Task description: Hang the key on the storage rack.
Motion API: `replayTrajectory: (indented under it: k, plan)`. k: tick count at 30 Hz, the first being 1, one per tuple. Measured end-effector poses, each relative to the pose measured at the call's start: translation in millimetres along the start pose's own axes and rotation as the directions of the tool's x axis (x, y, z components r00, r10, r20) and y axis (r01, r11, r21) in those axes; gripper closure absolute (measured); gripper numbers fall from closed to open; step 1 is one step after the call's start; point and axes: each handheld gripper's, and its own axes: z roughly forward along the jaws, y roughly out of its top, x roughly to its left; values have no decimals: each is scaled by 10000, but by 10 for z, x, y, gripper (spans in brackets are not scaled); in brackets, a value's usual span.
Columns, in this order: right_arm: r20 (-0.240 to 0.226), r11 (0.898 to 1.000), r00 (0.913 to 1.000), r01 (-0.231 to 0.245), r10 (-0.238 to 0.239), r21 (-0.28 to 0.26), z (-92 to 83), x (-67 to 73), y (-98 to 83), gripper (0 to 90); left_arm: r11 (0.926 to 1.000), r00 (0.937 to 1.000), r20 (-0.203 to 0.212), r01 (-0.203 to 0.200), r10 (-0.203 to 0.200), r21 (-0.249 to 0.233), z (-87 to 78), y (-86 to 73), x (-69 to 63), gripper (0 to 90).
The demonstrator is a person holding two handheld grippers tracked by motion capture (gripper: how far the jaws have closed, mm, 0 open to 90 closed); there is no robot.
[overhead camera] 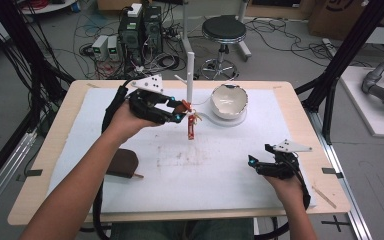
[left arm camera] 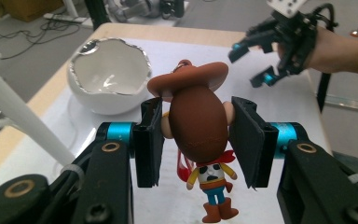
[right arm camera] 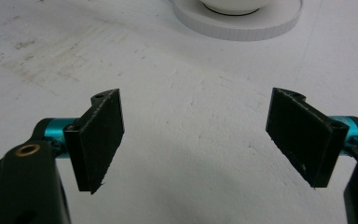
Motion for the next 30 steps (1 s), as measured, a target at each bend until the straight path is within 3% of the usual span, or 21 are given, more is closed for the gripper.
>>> replayTrajectory:
  k: [12,18,22,30]
  plan:
    - [-82,10000,10000,-3,3,71,25,21,-4,193,9997,9998,-141,140,-143,-201,63,223,371,556]
    - [-89,10000,10000,4,-3,61,38,10,-2,193,9991,9993,-279,234,-244,-352,67,255,495,556]
    - [-102,10000,9999,27,-26,93,37,18,-11,193,9990,9974,-604,376,-389,-222,64,298,634,555]
    - [-151,9999,9999,49,-48,99,35,60,-4,193,9983,9937,-965,557,-573,-191,70,352,791,555]
